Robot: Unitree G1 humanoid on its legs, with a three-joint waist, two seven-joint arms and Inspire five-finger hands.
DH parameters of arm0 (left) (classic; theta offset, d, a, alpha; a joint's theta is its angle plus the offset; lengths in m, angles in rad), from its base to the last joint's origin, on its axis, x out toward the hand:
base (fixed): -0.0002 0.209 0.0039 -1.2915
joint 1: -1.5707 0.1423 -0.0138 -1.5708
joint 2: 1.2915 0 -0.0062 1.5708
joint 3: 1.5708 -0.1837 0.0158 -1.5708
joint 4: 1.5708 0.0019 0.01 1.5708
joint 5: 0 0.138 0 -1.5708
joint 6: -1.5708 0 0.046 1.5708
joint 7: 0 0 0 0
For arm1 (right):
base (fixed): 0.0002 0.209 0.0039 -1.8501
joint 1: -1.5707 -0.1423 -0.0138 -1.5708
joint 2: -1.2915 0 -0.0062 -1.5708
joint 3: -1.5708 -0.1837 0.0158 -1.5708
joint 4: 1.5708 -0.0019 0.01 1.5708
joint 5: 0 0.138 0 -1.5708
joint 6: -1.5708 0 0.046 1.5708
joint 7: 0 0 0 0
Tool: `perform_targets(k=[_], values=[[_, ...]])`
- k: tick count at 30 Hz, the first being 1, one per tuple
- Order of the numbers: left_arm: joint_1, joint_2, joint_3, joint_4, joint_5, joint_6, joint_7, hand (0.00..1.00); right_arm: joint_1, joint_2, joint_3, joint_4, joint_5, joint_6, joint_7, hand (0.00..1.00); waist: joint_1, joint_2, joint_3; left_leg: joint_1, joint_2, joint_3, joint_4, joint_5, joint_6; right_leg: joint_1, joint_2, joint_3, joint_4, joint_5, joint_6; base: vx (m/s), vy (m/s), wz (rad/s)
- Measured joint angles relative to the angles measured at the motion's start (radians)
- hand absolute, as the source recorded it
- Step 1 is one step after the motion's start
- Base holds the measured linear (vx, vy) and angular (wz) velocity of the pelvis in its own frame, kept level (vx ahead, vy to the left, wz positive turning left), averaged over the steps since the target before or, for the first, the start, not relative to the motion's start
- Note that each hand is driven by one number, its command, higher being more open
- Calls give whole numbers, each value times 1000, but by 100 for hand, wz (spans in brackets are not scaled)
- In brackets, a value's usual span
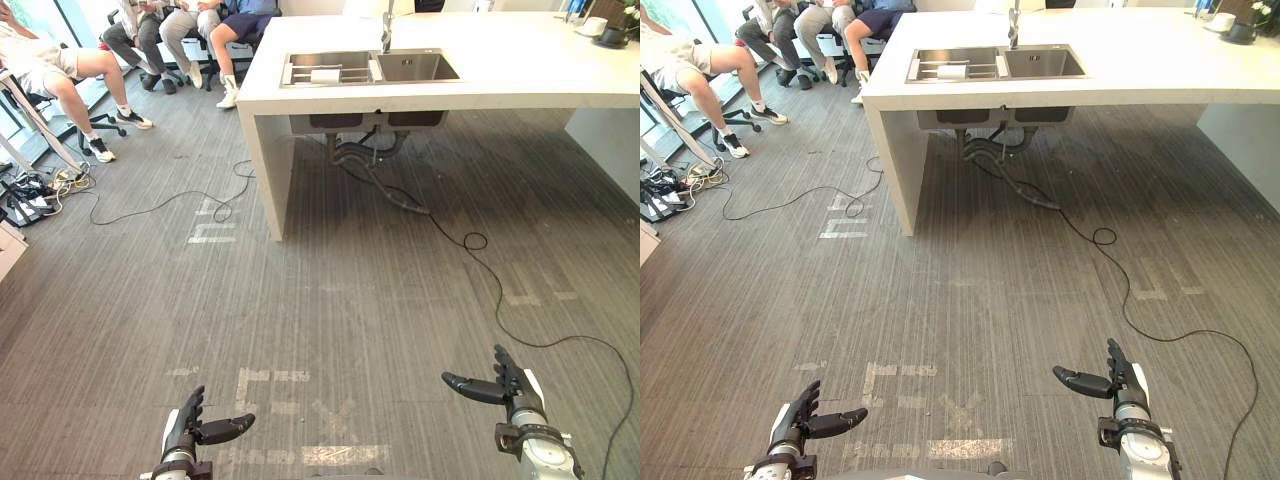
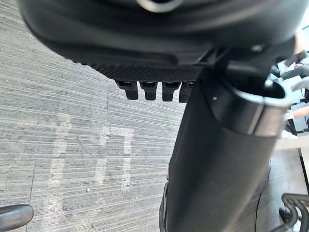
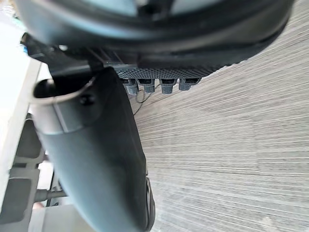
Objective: Walk over to the sink, pick up the cup, carry it to the dishwasher, place the cup inside the dishwasher, then close the dishwasher door
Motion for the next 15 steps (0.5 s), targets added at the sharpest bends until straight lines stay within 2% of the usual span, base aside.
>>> perform_targets(k=[7,15], values=[[1,-27,38,70,-1,3,1,100,0,18,-42,56,8,6,-8,100,0,-1,-1,8,1,12,-1,0,0,6,0,8,0,5,4,-40,-2,-5],[-1,-32,38,71,0,5,2,100,-2,47,-57,101,46,13,-17,100,2,-6,-2,26,0,11,-30,13,4,12,2,5,-8,7,2,-4,-1,0]])
